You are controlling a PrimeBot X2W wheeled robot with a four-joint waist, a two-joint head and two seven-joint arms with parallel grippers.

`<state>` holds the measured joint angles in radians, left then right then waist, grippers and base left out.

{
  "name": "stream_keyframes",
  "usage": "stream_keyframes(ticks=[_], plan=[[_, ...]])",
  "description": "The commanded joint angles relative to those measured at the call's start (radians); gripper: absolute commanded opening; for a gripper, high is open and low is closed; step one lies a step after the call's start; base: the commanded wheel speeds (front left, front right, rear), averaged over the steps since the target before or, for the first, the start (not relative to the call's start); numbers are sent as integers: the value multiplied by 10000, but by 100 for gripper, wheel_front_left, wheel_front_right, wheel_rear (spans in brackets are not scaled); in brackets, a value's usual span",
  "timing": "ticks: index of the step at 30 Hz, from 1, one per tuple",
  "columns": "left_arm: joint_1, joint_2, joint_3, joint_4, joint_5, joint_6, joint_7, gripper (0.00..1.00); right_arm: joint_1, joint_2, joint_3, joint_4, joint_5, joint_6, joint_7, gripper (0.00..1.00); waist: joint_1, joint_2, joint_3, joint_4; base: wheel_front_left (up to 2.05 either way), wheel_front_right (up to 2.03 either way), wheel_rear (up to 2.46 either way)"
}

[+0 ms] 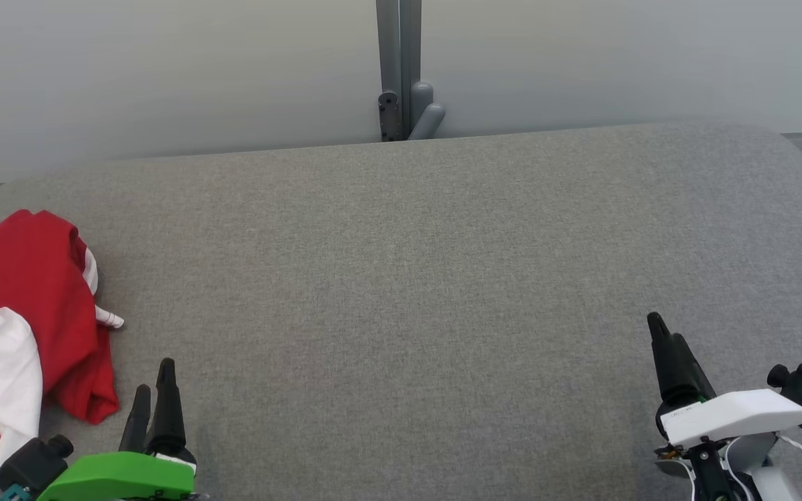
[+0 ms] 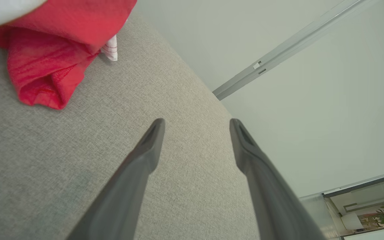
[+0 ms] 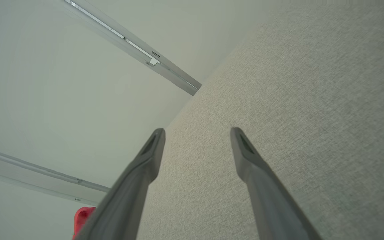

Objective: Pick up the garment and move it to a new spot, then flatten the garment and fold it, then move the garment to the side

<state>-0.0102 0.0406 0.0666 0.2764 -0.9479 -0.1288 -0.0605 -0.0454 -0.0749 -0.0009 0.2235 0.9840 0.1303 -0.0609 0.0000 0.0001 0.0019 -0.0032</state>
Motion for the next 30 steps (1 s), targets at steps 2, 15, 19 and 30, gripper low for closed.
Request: stream_keyframes(ticks=[2,15,19,30], plan=[[-52,68,-28,-59,561,-12,-152,100,-5,-102,29,-152,-639,3,-150,100,0,-1,3,0,0,0,0],[-39,81,-128,18,2463,105,-554,100,74,-121,-38,-214,-2761,3,-553,100,0,-1,16,-5,0,0,0],[5,85,-190,44,2957,171,-673,100,114,-99,-41,-200,-3285,4,-672,100,0,-1,13,-16,0,0,0],[95,96,-251,7,4373,352,-970,100,164,-116,-138,-172,-4590,4,-964,100,0,-1,29,-77,0,0,0]])
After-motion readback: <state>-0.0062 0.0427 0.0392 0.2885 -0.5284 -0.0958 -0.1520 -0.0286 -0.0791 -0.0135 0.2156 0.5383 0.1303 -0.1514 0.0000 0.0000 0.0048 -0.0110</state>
